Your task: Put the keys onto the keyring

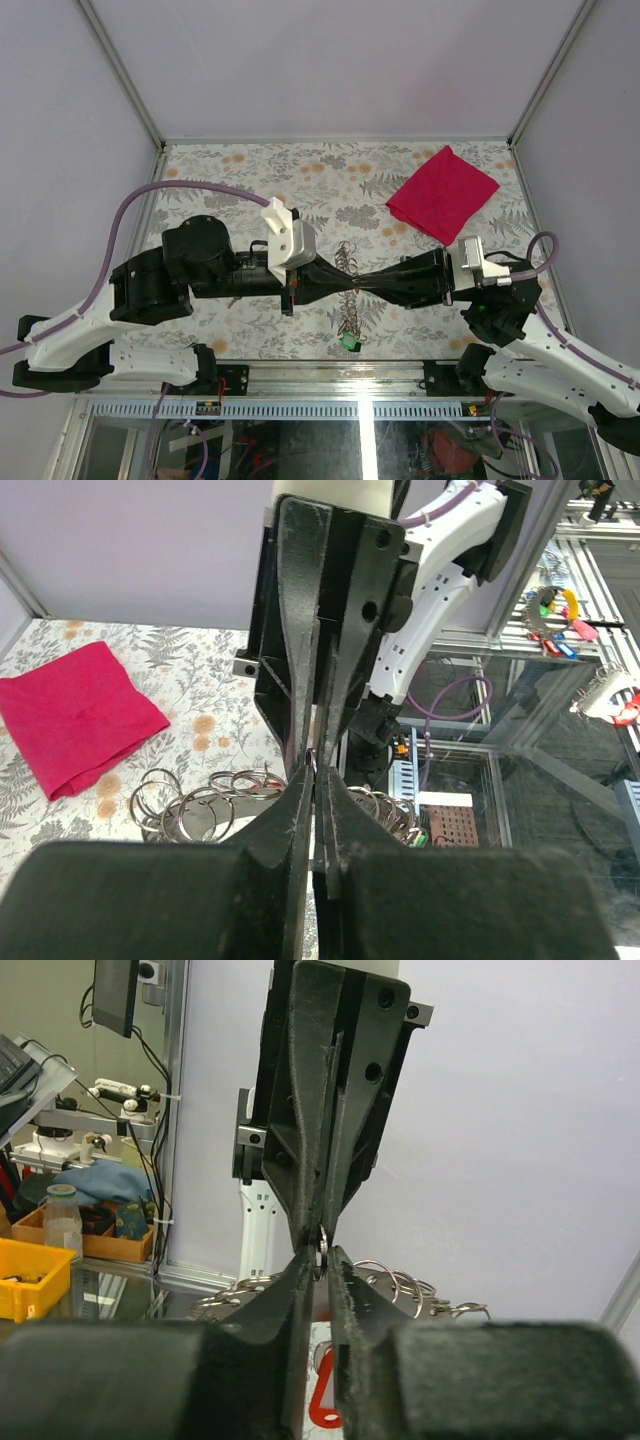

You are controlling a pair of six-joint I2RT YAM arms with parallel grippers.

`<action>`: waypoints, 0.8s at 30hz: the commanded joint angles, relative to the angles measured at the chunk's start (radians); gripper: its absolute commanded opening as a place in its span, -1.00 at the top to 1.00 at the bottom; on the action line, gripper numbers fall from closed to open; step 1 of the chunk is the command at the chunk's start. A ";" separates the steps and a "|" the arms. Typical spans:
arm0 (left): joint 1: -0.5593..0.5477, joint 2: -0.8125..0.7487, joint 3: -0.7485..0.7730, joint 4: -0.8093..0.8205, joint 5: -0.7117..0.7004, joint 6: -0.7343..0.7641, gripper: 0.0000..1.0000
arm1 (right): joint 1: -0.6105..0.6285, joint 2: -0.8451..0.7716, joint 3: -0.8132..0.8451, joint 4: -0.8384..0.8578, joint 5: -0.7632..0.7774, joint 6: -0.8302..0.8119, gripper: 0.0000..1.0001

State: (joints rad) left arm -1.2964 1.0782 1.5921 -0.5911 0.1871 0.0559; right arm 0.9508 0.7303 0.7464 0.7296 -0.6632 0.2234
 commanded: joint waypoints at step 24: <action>-0.002 -0.135 -0.110 0.100 -0.186 -0.153 -0.09 | 0.006 -0.135 0.096 -0.151 -0.256 -0.669 0.99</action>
State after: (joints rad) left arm -1.2961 0.9627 1.5211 -0.5529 0.0818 -0.0410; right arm 0.9508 0.6109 0.8013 0.4664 -0.8486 -0.3321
